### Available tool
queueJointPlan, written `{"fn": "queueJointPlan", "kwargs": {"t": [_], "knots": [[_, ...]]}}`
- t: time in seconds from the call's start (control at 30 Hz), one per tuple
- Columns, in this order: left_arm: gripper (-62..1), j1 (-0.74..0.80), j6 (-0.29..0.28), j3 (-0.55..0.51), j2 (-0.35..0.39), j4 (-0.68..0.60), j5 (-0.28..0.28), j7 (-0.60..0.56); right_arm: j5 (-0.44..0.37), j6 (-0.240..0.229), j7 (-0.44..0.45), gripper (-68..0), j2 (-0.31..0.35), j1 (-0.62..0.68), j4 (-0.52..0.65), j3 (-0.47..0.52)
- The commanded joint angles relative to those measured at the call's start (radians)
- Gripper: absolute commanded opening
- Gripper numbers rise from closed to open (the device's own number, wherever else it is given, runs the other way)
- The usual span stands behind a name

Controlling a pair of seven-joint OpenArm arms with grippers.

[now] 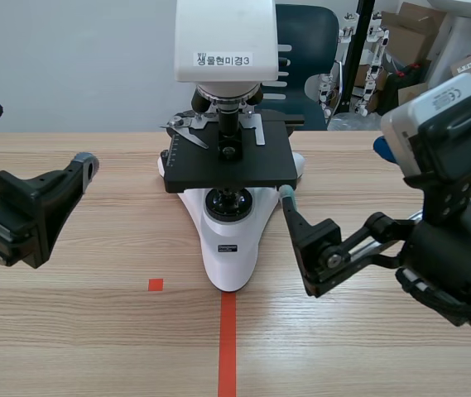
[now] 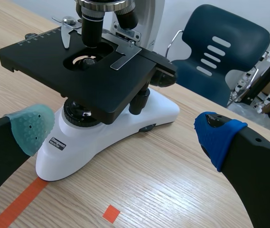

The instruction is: Point at the coarse focus knob

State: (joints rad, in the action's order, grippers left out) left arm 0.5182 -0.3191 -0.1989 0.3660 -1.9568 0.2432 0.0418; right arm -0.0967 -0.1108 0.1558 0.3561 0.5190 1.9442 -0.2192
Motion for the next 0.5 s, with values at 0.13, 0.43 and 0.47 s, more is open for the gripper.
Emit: {"fn": "queueJointPlan", "kwargs": {"t": [0.13,0.43,0.47], "knots": [[1.4,0.103,0.002,-0.005,0.0,-0.003,-0.004,-0.16,0.012,0.006,0.026,0.4,0.004,0.013,0.012,-0.039],[1.4,0.21,0.032,-0.005,0.0,-0.003,-0.063,-0.262,0.063,0.006,0.117,0.4,0.077,0.078,0.012,-0.051],[1.4,0.219,0.048,-0.005,0.0,-0.002,-0.069,-0.268,0.062,0.006,0.126,0.4,0.098,0.082,0.012,-0.051]]}}
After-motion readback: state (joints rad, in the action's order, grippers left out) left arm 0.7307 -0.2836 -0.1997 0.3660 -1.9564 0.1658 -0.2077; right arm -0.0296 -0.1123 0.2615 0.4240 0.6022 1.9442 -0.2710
